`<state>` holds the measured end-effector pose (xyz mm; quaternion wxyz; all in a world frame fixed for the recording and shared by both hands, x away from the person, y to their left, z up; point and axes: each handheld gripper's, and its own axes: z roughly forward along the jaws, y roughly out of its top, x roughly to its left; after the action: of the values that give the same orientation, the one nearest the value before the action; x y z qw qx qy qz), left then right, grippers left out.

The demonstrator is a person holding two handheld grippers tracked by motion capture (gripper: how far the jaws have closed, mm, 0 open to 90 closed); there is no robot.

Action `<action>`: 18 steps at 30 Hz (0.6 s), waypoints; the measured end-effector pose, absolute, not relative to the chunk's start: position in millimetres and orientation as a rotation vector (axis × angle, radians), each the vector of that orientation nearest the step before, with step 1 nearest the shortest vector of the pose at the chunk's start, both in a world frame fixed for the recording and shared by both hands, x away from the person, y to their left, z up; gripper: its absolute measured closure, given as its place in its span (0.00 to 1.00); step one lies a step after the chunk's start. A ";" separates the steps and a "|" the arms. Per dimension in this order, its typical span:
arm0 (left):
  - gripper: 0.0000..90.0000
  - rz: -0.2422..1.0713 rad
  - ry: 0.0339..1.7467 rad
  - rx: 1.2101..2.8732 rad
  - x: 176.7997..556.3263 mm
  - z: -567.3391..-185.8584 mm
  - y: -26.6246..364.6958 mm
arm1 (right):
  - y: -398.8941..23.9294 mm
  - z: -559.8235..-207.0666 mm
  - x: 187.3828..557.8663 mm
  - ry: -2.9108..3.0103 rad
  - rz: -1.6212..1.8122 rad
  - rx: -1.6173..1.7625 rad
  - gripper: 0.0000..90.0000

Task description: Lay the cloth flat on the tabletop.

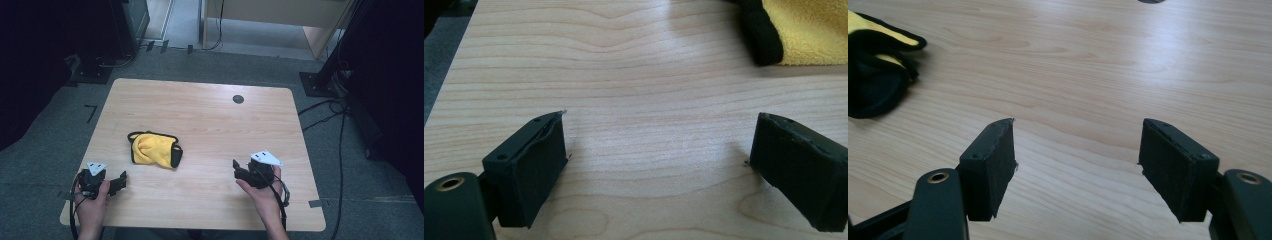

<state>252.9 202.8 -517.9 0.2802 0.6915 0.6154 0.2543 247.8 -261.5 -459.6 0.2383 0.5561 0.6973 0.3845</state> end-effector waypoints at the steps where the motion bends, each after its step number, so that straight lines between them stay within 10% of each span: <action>1: 0.08 0.682 1.650 1.854 252.9 -517.9 202.8 | -257.1 -459.0 249.2 1.916 1.059 1.520 0.34; 18: 0.08 0.682 1.650 1.854 252.9 -517.9 202.8 | -189.2 -446.3 271.9 2.044 1.111 1.386 0.34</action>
<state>252.9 202.8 -517.9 0.2802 0.6915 0.6154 0.2543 271.9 -189.2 -446.3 0.2150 0.5000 0.7372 0.4005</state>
